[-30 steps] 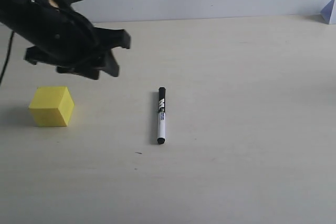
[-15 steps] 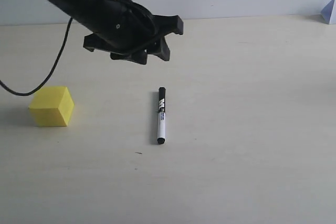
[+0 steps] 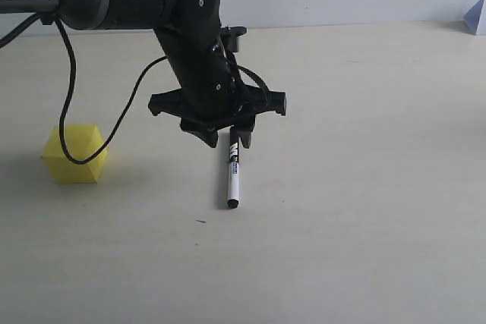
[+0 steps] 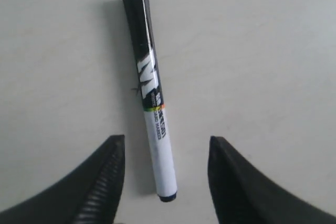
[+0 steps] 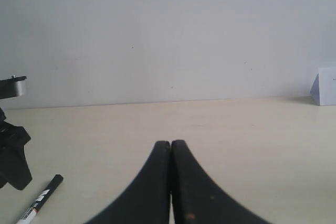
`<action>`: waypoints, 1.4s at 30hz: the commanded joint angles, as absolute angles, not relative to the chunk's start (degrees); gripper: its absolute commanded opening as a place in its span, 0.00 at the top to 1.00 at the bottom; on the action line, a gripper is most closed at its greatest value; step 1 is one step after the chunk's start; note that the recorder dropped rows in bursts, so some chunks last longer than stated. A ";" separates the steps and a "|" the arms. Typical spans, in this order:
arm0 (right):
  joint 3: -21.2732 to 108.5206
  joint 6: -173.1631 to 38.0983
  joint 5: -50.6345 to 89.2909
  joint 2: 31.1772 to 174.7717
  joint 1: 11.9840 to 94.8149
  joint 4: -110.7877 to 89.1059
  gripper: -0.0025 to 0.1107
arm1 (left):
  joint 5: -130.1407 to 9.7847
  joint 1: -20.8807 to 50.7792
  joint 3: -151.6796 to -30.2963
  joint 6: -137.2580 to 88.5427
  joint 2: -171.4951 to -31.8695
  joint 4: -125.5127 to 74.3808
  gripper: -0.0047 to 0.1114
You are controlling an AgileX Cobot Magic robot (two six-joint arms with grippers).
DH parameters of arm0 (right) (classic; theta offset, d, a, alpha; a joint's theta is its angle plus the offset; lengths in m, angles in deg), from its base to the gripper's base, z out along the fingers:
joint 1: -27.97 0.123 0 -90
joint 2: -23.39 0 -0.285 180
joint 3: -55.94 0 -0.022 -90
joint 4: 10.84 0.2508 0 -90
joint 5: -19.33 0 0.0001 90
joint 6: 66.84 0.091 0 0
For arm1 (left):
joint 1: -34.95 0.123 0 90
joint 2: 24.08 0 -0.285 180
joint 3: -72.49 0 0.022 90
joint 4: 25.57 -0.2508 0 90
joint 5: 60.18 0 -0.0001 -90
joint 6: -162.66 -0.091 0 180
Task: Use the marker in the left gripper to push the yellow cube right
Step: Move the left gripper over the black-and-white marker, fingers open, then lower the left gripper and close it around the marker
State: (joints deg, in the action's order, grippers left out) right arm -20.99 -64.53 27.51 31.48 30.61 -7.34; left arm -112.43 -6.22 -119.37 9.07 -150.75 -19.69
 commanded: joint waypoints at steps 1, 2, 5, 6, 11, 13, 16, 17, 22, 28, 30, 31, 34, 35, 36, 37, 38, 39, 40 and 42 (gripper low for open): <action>-21.27 -64.62 26.92 31.18 30.65 -7.35 0.98 | -110.52 -6.32 -119.93 3.44 -150.56 -21.46 0.53; -21.27 -64.62 26.92 31.18 30.65 -7.35 0.98 | -110.77 -6.32 -119.93 -1.10 -150.49 -21.76 0.53; -21.27 -64.62 26.92 31.18 30.65 -7.35 0.98 | -112.25 -6.32 -119.93 -2.49 -150.49 -21.76 0.53; -21.27 -64.62 26.92 31.18 30.65 -7.35 0.98 | -112.51 -6.32 -119.93 -2.49 -150.49 -21.76 0.53; -21.27 -64.62 26.92 31.18 30.65 -7.35 0.98 | -111.37 -6.32 -119.93 -2.35 -150.49 -21.65 0.53; -21.27 -64.62 26.92 31.18 30.65 -7.35 0.98 | -110.16 -6.20 -119.93 -1.23 -150.49 -21.65 0.53; -21.27 -64.62 26.92 31.18 30.65 -7.35 0.98 | -108.38 -6.11 -119.93 0.98 -150.49 -21.65 0.53; -21.27 -64.62 26.92 31.18 30.65 -7.35 0.98 | -107.82 -6.11 -119.93 0.98 -150.49 -21.65 0.53; -21.27 -64.62 26.92 31.18 30.65 -7.35 0.98 | -108.45 -6.11 -121.39 3.37 -150.49 -21.65 0.53; -21.27 -64.62 26.92 31.18 30.65 -7.35 0.98 | -110.01 -6.11 -122.18 5.81 -150.69 -20.06 0.53; -21.27 -64.62 26.92 31.18 30.65 -7.35 0.98 | -111.19 -6.11 -122.18 5.81 -151.10 -19.91 0.53; -21.27 -64.62 26.92 31.18 30.65 -7.35 0.98 | -111.69 -6.11 -122.18 5.81 -151.27 -19.91 0.51; -21.27 -64.62 26.92 31.18 30.65 -7.35 0.98 | -113.27 -6.11 -122.18 7.40 -152.25 -19.91 0.43; -21.27 -64.62 26.92 31.18 30.65 -7.35 0.98 | -113.66 -6.11 -122.18 8.21 -152.66 -19.91 0.41; -21.27 -64.62 26.92 31.18 30.65 -7.35 0.98 | -113.90 -6.11 -122.18 8.47 -152.95 -19.91 0.40; -21.27 -64.62 26.92 31.18 30.65 -7.35 0.98 | -113.90 -6.11 -122.18 8.65 -153.28 -19.75 0.40; -21.27 -64.62 26.92 31.18 30.65 -7.35 0.98 | -113.90 -6.11 -122.18 8.91 -153.75 -19.38 0.40; -21.27 -64.62 26.92 31.18 30.65 -7.35 0.98 | -113.75 -6.11 -122.18 9.51 -154.24 -19.38 0.40; -21.27 -64.62 26.92 31.18 30.65 -7.35 0.98 | -113.56 -6.11 -122.18 9.94 -154.60 -19.38 0.40; -21.27 -64.62 26.92 31.18 30.65 -7.35 0.98 | -113.20 -6.11 -122.18 10.19 -155.48 -19.19 0.40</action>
State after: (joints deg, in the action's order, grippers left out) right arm -20.99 -64.53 27.51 31.48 30.61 -7.34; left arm -113.61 -6.22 -121.70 9.01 -154.64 -19.84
